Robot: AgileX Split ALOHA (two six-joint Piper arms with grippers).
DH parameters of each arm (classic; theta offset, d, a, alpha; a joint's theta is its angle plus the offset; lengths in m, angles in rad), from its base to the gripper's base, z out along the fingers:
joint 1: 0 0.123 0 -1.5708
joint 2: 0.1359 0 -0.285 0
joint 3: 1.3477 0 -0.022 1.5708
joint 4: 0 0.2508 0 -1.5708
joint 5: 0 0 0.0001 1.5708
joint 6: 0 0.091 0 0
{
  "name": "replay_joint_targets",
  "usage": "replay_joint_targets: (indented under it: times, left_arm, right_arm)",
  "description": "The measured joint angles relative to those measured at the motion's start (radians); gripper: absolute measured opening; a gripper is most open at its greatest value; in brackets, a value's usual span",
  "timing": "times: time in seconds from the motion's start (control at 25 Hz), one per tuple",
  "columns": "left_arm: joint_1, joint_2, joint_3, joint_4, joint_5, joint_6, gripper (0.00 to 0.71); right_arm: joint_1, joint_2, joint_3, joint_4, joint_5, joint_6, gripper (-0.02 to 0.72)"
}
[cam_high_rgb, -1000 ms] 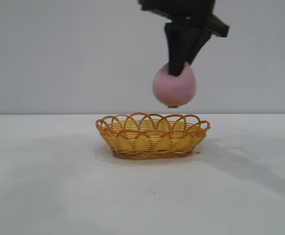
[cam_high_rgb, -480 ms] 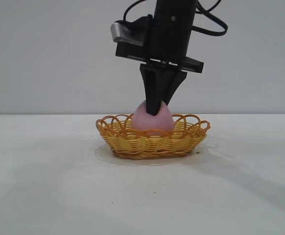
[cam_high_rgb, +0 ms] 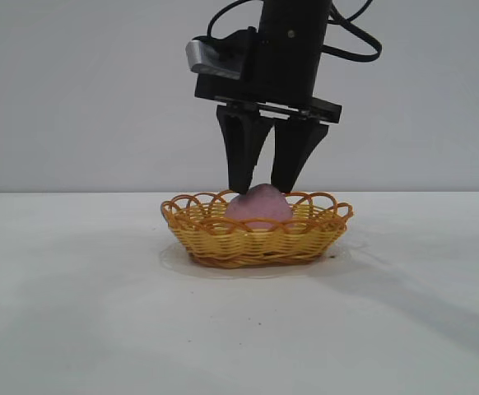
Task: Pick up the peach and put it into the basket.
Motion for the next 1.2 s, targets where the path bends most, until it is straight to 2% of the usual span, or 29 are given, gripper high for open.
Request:
replay_joint_targets:
  times: [0.04, 0.08, 0.2, 0.32, 0.8, 1.04, 1.2]
  left_arm:
    - [0.0, 0.0, 0.0, 0.0, 0.0, 0.0, 0.463]
    - [0.0, 0.0, 0.0, 0.0, 0.0, 0.0, 0.463]
    - [0.0, 0.0, 0.0, 0.0, 0.0, 0.0, 0.463]
    - [0.0, 0.0, 0.0, 0.0, 0.0, 0.0, 0.463]
    - [0.0, 0.0, 0.0, 0.0, 0.0, 0.0, 0.463]
    - [0.0, 0.0, 0.0, 0.0, 0.0, 0.0, 0.463]
    - [0.0, 0.0, 0.0, 0.0, 0.0, 0.0, 0.463]
  right_arm:
    - [0.0, 0.0, -0.001, -0.01, 0.008, 0.005, 0.389]
    - [0.0, 0.0, -0.005, -0.023, 0.016, 0.019, 0.43]
    - [-0.002, 0.0, -0.033, -0.077, 0.023, 0.058, 0.414]
    - [-0.031, 0.0, -0.067, -0.097, 0.025, 0.077, 0.414]
    - [-0.289, 0.0, -0.1, -0.118, 0.027, 0.104, 0.414]
    - [-0.419, 0.0, -0.1, -0.12, 0.02, 0.18, 0.414]
    - [-0.487, 0.0, -0.1, -0.125, 0.069, 0.184, 0.414]
